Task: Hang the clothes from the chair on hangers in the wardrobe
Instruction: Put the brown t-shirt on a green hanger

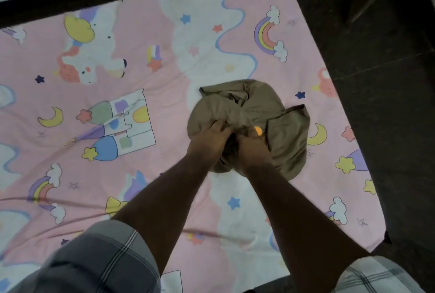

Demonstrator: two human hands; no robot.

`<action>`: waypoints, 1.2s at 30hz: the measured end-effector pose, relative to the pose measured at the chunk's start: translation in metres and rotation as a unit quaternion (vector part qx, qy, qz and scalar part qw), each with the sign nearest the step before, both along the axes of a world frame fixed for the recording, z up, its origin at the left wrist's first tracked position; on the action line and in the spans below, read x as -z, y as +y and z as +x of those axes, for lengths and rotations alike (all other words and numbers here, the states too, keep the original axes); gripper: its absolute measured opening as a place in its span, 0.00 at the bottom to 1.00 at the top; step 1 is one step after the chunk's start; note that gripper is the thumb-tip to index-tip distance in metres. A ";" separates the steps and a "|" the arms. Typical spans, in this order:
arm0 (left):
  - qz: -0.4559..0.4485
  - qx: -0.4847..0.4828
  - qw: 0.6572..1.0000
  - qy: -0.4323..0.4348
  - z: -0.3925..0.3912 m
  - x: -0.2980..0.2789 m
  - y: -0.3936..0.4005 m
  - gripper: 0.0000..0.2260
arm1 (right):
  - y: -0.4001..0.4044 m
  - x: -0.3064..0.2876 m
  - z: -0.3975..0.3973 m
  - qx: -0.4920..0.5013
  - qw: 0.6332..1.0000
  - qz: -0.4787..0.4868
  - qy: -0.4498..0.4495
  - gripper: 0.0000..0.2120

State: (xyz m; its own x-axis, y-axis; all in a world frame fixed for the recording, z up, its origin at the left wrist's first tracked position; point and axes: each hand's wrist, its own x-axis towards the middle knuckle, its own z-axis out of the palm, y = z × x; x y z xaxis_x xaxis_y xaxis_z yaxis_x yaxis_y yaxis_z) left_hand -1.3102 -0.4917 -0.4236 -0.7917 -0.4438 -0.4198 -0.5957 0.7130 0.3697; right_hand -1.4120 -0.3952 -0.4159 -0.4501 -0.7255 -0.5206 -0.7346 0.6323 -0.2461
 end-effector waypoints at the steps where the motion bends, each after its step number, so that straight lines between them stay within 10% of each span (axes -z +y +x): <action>1: -0.006 -0.008 1.000 0.012 0.001 0.003 0.000 0.20 | -0.002 0.003 0.001 -0.002 1.000 0.000 0.013 0.16; 11: -0.014 -0.113 0.978 0.174 0.124 -0.056 -0.035 0.19 | -0.043 -0.060 0.120 -0.052 0.987 -0.153 -0.016 0.07; 27: -0.246 -0.282 0.925 0.063 0.559 -0.115 -0.006 0.13 | -0.048 -0.151 0.490 -0.266 0.946 -0.170 -0.066 0.10; 36: -0.141 -0.221 0.965 0.012 0.534 -0.090 0.026 0.16 | -0.016 -0.111 0.453 -0.190 0.981 -0.023 -0.006 0.08</action>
